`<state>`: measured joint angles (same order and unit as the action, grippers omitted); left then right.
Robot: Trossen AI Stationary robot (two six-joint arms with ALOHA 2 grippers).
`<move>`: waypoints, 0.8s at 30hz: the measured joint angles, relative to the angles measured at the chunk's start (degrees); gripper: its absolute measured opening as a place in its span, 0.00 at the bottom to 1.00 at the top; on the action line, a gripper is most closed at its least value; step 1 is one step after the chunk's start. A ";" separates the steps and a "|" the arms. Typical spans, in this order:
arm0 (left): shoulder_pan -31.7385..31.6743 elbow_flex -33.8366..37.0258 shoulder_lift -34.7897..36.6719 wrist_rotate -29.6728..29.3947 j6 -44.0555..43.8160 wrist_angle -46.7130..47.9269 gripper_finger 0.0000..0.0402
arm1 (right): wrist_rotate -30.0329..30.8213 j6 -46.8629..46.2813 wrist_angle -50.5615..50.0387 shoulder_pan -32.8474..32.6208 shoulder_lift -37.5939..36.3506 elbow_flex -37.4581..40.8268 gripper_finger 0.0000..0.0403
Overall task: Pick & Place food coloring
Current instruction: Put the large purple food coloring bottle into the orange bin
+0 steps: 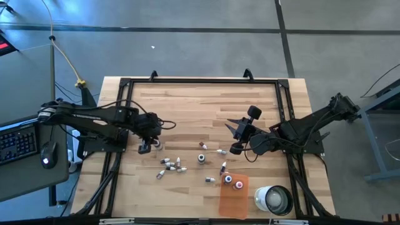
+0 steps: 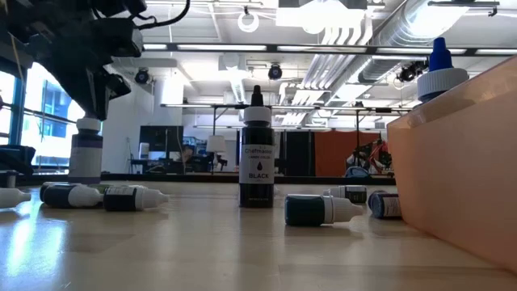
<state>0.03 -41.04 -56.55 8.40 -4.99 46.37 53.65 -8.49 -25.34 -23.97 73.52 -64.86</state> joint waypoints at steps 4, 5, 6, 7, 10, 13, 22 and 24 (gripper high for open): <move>0.00 -0.02 -0.53 0.01 -0.01 0.12 0.27 | 0.00 0.00 0.00 -0.01 0.00 0.00 0.19; 0.00 -0.02 -0.56 0.00 -0.01 0.12 0.27 | 0.00 0.00 0.00 0.00 0.00 0.00 0.19; 0.00 -0.02 -0.51 0.00 -0.01 0.15 0.27 | 0.00 0.00 0.00 0.00 0.00 0.00 0.19; 0.00 -0.02 -0.51 -0.01 0.00 0.14 0.27 | 0.00 0.00 0.00 0.00 0.00 0.00 0.19; 0.00 -0.02 -0.51 -0.04 0.00 0.15 0.26 | 0.00 0.01 0.00 -0.01 0.00 0.00 0.19; 0.00 -0.06 -0.48 -0.28 0.01 -0.16 0.20 | 0.00 0.00 0.00 0.00 0.00 0.00 0.19; 0.00 -0.20 -0.40 -0.20 0.00 -0.27 0.07 | 0.00 0.00 0.00 0.00 0.00 0.00 0.19; 0.00 -0.20 -0.41 -0.14 0.00 -0.13 0.10 | 0.00 0.00 0.00 0.00 0.00 0.01 0.19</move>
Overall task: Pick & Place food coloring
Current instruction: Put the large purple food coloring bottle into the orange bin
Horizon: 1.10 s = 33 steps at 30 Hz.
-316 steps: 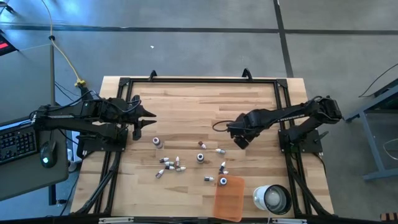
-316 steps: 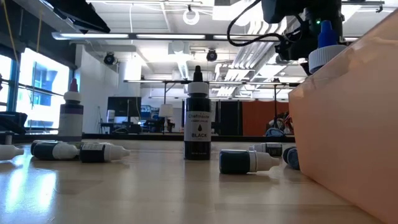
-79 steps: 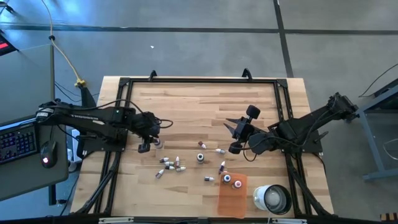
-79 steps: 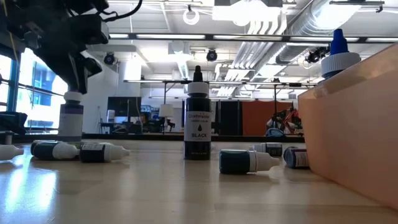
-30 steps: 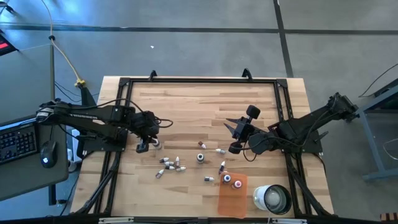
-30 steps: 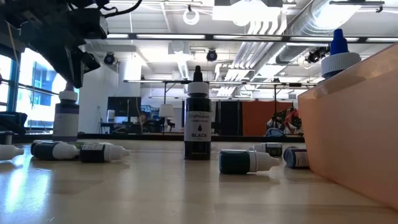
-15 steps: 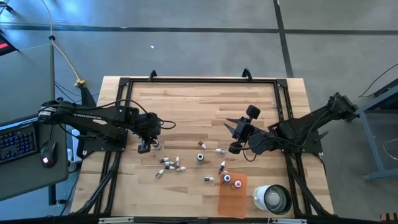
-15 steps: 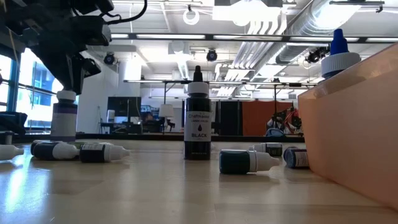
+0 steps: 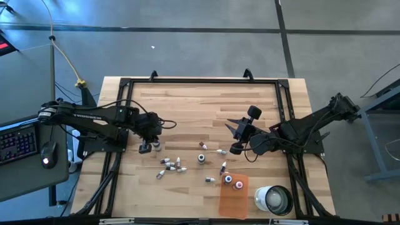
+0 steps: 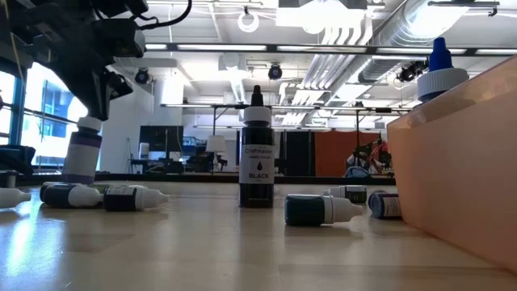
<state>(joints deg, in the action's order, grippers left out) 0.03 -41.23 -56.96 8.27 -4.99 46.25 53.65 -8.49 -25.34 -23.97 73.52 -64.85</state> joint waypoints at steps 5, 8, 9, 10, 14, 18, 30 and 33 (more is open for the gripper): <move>0.00 0.02 -0.01 0.12 0.00 0.06 0.11 | 0.00 0.02 0.00 0.00 0.00 0.00 0.19; 0.00 0.02 0.00 0.12 0.00 0.01 0.07 | 0.00 0.02 0.00 0.00 0.00 -0.01 0.19; 0.00 0.02 0.04 0.12 0.00 0.01 0.07 | 0.00 0.01 0.00 0.00 0.00 0.01 0.19; 0.00 0.02 0.18 0.10 0.00 0.04 0.06 | 0.00 0.02 0.00 0.00 0.00 0.01 0.19; 0.00 0.00 0.23 0.05 0.00 -0.01 0.06 | 0.02 0.02 0.00 0.00 0.00 -0.01 0.19; 0.02 -1.77 0.10 -0.12 0.21 0.61 0.05 | 0.37 0.01 0.00 0.00 0.00 0.01 0.19; 1.13 -5.26 -3.06 3.37 2.04 -13.15 0.05 | 2.37 -0.54 0.06 0.00 0.00 0.01 0.19; 3.78 -5.27 -7.00 3.57 4.01 -20.17 0.05 | 2.47 -2.06 0.06 0.34 0.00 0.01 0.19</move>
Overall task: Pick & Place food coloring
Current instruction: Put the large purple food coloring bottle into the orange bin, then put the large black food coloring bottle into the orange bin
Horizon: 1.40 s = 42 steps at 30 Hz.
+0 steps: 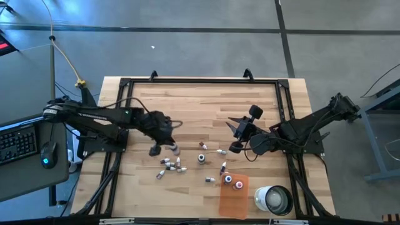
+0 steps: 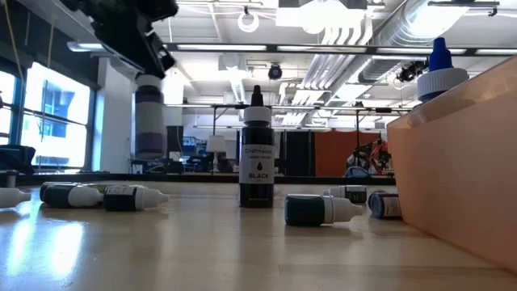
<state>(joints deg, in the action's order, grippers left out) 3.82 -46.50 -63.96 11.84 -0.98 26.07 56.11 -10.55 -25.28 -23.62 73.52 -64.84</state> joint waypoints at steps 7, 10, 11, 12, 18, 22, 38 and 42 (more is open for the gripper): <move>8.86 -6.52 -10.43 -3.40 5.69 -6.34 0.03 | -4.72 -3.05 -0.78 2.80 -0.20 0.00 0.19; 12.33 -12.77 -13.63 -7.52 6.96 -4.87 0.03 | -8.68 -3.13 -0.83 3.98 -0.20 0.00 0.19; 13.38 -14.80 -14.97 -8.20 7.20 -5.06 0.03 | -9.83 -3.22 -0.81 4.34 -0.20 0.00 0.19; 14.41 -16.73 -16.23 -8.42 7.81 -5.04 0.03 | -10.71 -3.54 -0.81 4.61 -0.20 0.00 0.19; 19.57 -28.05 -26.83 -11.01 10.52 -6.93 0.03 | -12.01 -5.12 -1.53 5.28 -0.29 0.00 0.19; 21.91 -36.08 -34.81 -16.31 12.71 -8.56 0.02 | -14.15 -7.96 -3.49 5.20 -0.55 0.00 0.19; 21.33 -51.13 -45.31 -13.53 14.55 -8.91 0.01 | -18.74 -8.50 -4.28 5.63 -1.57 0.02 0.19; 21.29 -52.27 -45.01 -14.67 14.08 -5.81 0.01 | -19.29 -8.77 -4.46 5.63 -2.01 0.02 0.19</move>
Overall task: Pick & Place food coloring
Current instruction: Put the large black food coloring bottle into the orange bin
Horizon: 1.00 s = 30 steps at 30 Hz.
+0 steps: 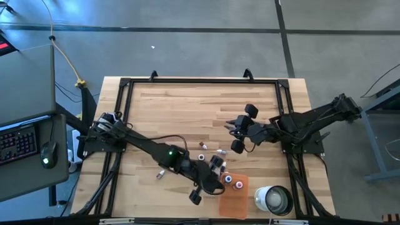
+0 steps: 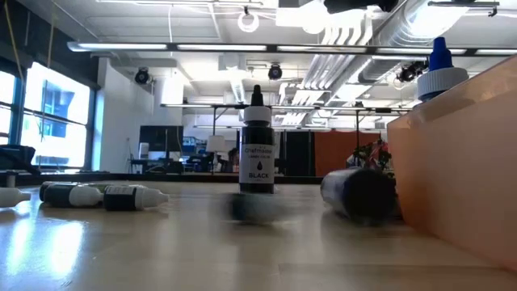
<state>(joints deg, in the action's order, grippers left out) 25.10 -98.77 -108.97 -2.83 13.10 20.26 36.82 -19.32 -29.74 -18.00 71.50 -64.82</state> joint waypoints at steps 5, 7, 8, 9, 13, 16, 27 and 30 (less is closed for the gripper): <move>0.02 0.27 -1.09 -2.58 -5.34 7.85 0.00 | -1.43 0.03 0.20 -0.02 -0.02 0.00 0.19; 0.02 0.15 -0.99 -2.81 -5.83 10.12 0.00 | -1.43 -0.08 0.38 -0.02 -0.02 0.00 0.19; 0.00 0.14 -0.90 -3.36 -5.85 12.15 0.00 | -1.40 -0.05 0.46 -0.02 -0.02 0.00 0.19; -0.09 0.14 -0.90 -4.56 -5.74 14.39 0.00 | -1.30 0.10 0.44 0.00 -0.02 0.00 0.19; -0.35 0.19 -0.60 -14.53 -3.07 24.63 0.00 | -0.87 0.24 0.59 0.00 -0.02 0.00 0.19; -0.93 0.19 -0.33 -19.41 -4.85 29.61 0.04 | -0.04 0.27 1.06 0.00 -0.02 0.00 0.19; -1.97 0.21 -0.35 -18.58 -6.66 36.28 0.36 | 2.35 0.29 1.31 0.00 -0.02 0.00 0.19; -3.02 0.21 -0.37 -18.35 -8.35 36.12 0.41 | 2.26 0.29 1.34 0.00 -0.02 0.00 0.19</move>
<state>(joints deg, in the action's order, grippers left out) 22.08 -98.56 -109.34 -21.17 4.75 56.38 39.08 -19.03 -28.40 -18.00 71.48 -64.82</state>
